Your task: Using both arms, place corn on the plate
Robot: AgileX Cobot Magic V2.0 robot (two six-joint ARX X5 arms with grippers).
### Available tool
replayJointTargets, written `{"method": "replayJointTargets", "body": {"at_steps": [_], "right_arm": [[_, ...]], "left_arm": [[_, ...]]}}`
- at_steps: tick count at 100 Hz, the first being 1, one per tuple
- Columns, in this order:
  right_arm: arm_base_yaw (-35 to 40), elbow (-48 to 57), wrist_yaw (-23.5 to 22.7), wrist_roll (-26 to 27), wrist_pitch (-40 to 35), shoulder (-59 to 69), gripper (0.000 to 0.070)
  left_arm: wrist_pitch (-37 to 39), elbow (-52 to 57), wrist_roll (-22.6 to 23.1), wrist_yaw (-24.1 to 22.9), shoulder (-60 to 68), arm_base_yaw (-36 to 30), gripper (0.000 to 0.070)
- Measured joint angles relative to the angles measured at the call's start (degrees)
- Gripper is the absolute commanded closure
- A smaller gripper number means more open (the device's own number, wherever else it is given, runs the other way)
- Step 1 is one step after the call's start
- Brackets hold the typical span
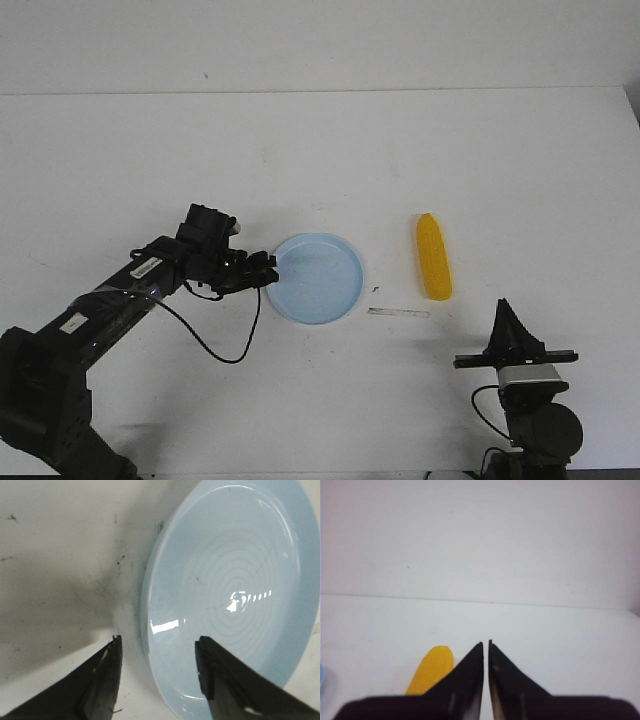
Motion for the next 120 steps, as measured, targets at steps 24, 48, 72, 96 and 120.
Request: {"method": "replayJointTargets", "body": {"at_steps": [24,48,72,96,120], "right_arm": [[0.00,0.00,0.00,0.00,0.00,0.00,0.0684],[0.00,0.00,0.00,0.00,0.00,0.00,0.0684],[0.00,0.00,0.00,0.00,0.00,0.00,0.0684],[0.00,0.00,0.00,0.00,0.00,0.00,0.0684],[0.00,0.00,0.00,0.00,0.00,0.00,0.0684]], "left_arm": [[0.00,0.00,0.07,-3.91,-5.88,0.68,0.0416],[3.02,-2.56,0.85,-10.25,-14.25,4.31,0.0612],[12.68,-9.70,10.93,-10.82,-21.84,7.61,0.0642],[27.85,-20.90,20.72,-10.84,-33.81,10.49,0.0700],[30.84,-31.98,22.97,-15.06,-45.18,16.00,0.0700]]}}
